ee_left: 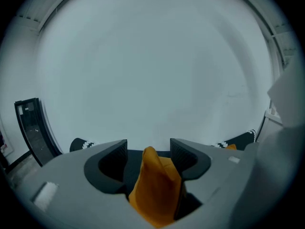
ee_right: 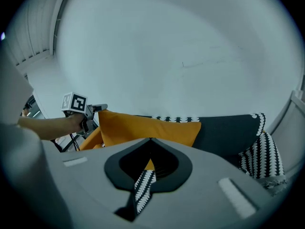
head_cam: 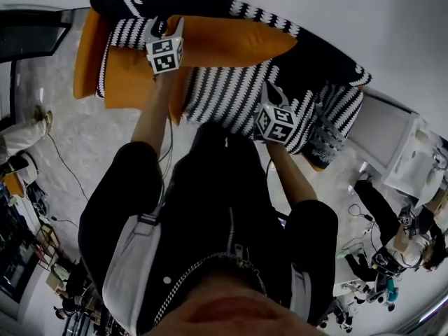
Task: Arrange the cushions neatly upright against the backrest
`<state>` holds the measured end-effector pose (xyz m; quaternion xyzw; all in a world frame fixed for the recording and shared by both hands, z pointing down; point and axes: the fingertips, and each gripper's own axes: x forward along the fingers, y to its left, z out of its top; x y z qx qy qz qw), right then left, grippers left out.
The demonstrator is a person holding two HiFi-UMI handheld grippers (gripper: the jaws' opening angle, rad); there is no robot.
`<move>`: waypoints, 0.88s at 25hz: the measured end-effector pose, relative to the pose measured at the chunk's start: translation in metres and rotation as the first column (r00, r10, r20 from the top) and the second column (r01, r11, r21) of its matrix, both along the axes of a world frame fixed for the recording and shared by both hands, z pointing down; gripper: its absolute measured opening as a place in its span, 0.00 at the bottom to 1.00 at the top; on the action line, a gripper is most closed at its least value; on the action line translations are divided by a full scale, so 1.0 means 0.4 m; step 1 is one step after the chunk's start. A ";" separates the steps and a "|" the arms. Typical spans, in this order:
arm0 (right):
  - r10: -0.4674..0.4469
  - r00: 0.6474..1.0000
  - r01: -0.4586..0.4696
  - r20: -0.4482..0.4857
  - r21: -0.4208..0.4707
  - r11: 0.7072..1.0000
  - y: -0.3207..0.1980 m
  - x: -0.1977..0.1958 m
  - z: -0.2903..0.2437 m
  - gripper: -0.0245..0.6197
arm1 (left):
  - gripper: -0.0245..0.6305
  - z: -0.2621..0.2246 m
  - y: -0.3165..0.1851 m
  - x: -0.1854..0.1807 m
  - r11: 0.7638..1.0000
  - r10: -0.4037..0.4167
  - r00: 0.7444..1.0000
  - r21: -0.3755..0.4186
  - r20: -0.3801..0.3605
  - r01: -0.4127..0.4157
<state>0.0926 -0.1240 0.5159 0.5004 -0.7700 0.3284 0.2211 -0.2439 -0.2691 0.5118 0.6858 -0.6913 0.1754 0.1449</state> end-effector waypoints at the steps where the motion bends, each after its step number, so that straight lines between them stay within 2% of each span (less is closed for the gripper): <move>1: 0.007 1.000 -0.007 0.003 -0.004 1.000 -0.011 0.005 0.006 0.04 | 0.45 0.015 -0.009 0.001 1.000 -0.002 1.000 -0.018 -0.008 0.002; 2: 0.013 1.000 -0.013 0.004 -0.008 1.000 -0.021 0.010 0.011 0.04 | 0.37 0.032 -0.014 0.001 0.999 -0.004 1.000 -0.043 -0.019 0.003; 3: 0.018 1.000 -0.018 0.004 -0.011 1.000 -0.033 0.014 0.017 0.04 | 0.17 0.046 -0.017 0.003 0.998 -0.004 0.999 -0.065 -0.033 0.001; 4: 0.023 1.000 -0.023 0.003 -0.015 1.000 -0.044 0.020 0.024 0.04 | 0.07 0.055 -0.017 0.006 0.997 -0.003 0.999 -0.076 -0.047 0.000; 11: 0.043 0.999 -0.043 -0.007 -0.047 0.998 -0.139 0.035 0.098 0.04 | 0.06 0.051 -0.007 0.001 0.998 0.013 0.999 -0.055 -0.031 -0.015; 14: 0.062 0.997 -0.063 -0.034 -0.021 0.998 -0.192 0.067 0.136 0.04 | 0.06 0.044 0.012 0.000 0.998 0.013 1.000 -0.057 -0.021 -0.014; 16: 0.102 0.993 -0.101 -0.066 0.011 0.995 -0.239 0.116 0.162 0.04 | 0.06 0.042 0.021 -0.003 0.998 0.001 0.999 -0.062 -0.033 -0.003; 19: 0.179 0.981 -0.179 -0.076 0.009 0.984 -0.307 0.188 0.206 0.04 | 0.06 0.046 0.024 -0.021 0.997 -0.021 0.999 -0.074 -0.050 0.017; 22: 0.231 0.971 -0.232 -0.055 0.002 0.973 -0.365 0.233 0.238 0.04 | 0.06 0.053 0.031 -0.028 0.995 0.007 1.000 -0.097 -0.022 -0.009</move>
